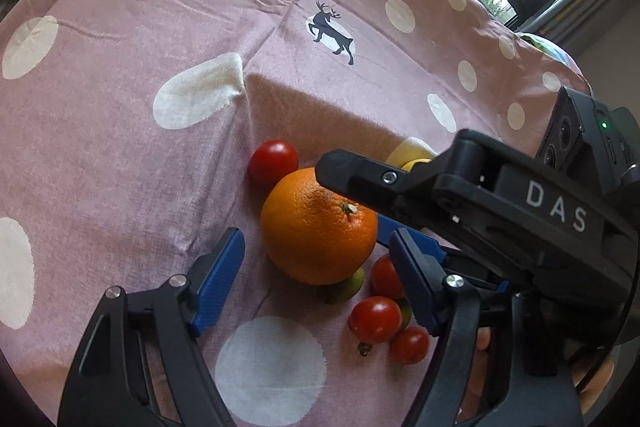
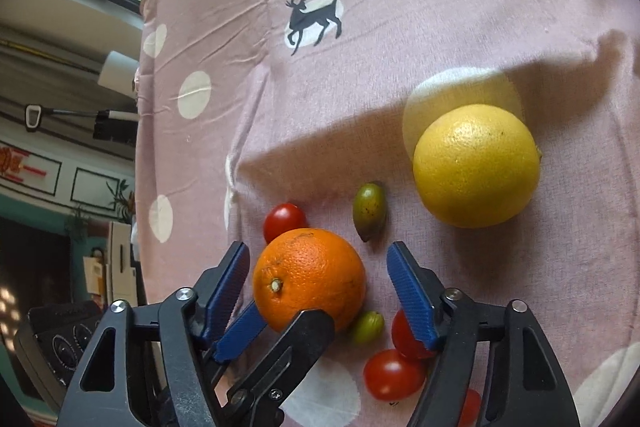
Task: Organize fruits
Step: 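Close the right tool on the orange and lift it, then carry the orange in the right tool over the green bowl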
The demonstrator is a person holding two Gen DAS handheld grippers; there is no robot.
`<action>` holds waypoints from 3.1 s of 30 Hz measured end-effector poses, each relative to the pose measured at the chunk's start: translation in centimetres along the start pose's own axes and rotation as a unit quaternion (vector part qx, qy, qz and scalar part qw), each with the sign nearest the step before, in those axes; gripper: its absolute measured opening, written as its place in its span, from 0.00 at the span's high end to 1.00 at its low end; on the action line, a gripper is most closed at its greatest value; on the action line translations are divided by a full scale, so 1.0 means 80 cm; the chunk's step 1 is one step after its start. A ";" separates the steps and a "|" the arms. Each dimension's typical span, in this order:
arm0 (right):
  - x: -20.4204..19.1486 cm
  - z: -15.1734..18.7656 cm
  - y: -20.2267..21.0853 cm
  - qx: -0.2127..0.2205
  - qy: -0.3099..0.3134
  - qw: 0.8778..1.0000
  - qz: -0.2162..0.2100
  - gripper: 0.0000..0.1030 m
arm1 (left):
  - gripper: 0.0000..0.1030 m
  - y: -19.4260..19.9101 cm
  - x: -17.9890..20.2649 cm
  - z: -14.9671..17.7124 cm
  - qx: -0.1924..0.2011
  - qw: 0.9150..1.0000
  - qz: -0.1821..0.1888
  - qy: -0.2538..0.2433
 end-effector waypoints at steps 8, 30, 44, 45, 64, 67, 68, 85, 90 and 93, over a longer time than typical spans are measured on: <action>-0.005 0.002 -0.003 0.008 0.014 1.000 0.006 0.38 | 0.42 -0.004 0.002 0.000 -0.003 1.000 0.003 -0.006; -0.006 0.011 0.027 0.039 0.007 0.999 -0.028 0.42 | 0.44 0.014 0.031 0.006 0.021 0.998 0.007 -0.052; 0.006 0.027 0.087 0.102 -0.010 0.994 -0.036 0.42 | 0.44 0.035 0.082 0.016 0.043 0.992 0.038 -0.110; 0.007 0.028 0.091 0.106 -0.010 0.994 -0.037 0.42 | 0.44 0.037 0.085 0.016 0.045 0.992 0.039 -0.114; 0.053 0.044 0.173 0.184 -0.047 0.980 -0.051 0.42 | 0.44 0.044 0.171 0.042 0.059 0.977 0.076 -0.189; 0.064 0.047 0.183 0.192 -0.057 0.978 -0.050 0.42 | 0.44 0.042 0.184 0.048 0.058 0.974 0.082 -0.201; 0.068 0.047 0.186 0.196 -0.060 0.978 -0.051 0.42 | 0.44 0.041 0.189 0.049 0.058 0.974 0.083 -0.204; 0.136 0.055 0.237 0.239 -0.107 0.964 -0.035 0.42 | 0.44 0.015 0.252 0.075 0.039 0.960 0.128 -0.247; 0.157 0.058 0.247 0.247 -0.123 0.961 -0.030 0.42 | 0.44 0.003 0.266 0.082 0.026 0.957 0.140 -0.254; 0.171 0.058 0.251 0.249 -0.132 0.959 -0.025 0.42 | 0.44 -0.006 0.274 0.087 0.018 0.955 0.145 -0.259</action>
Point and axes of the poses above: each gripper's, at about its wrist camera, not at the fingertips, and y roughly against the way its jaws point, x to its right, z to its underside, the point moved 7 cm from there along -y, roughly the way its jaws point, and after that the axes turned 15 degrees about z, right-handed, at the moved point
